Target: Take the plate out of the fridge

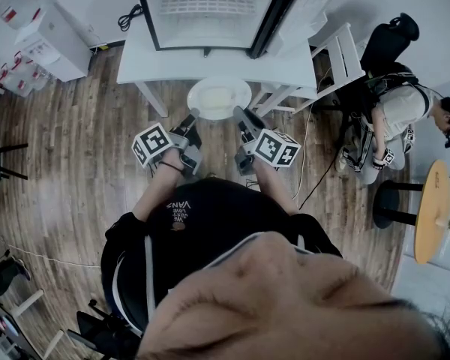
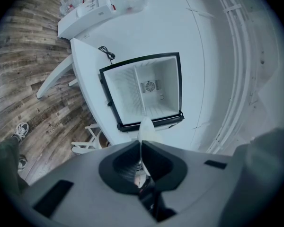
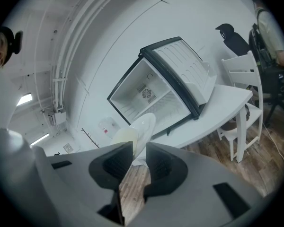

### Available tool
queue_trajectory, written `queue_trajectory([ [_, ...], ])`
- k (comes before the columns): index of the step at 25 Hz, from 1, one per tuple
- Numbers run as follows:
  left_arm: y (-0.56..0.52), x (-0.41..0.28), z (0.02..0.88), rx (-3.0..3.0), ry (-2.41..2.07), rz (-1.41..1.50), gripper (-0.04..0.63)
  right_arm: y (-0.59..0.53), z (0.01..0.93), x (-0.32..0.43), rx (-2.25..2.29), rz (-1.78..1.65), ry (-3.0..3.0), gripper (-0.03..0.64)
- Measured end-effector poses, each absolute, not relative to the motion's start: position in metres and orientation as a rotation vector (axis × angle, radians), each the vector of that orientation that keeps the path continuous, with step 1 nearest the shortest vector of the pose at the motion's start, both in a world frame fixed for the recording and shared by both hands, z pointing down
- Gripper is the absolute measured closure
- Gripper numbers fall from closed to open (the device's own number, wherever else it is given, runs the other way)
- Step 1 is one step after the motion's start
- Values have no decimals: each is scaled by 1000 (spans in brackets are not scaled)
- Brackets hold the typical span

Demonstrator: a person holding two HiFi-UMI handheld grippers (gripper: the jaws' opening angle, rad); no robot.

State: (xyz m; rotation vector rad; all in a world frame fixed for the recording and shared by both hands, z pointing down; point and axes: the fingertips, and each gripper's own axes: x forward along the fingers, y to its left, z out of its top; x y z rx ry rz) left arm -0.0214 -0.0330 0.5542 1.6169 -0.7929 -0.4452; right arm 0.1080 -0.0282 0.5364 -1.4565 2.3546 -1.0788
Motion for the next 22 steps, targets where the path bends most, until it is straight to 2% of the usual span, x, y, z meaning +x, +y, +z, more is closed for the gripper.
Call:
queue_trajectory([
  [22,-44,-19,553,1618,-788,-435,569,-37,535,111,-1467,-1080,2340,525],
])
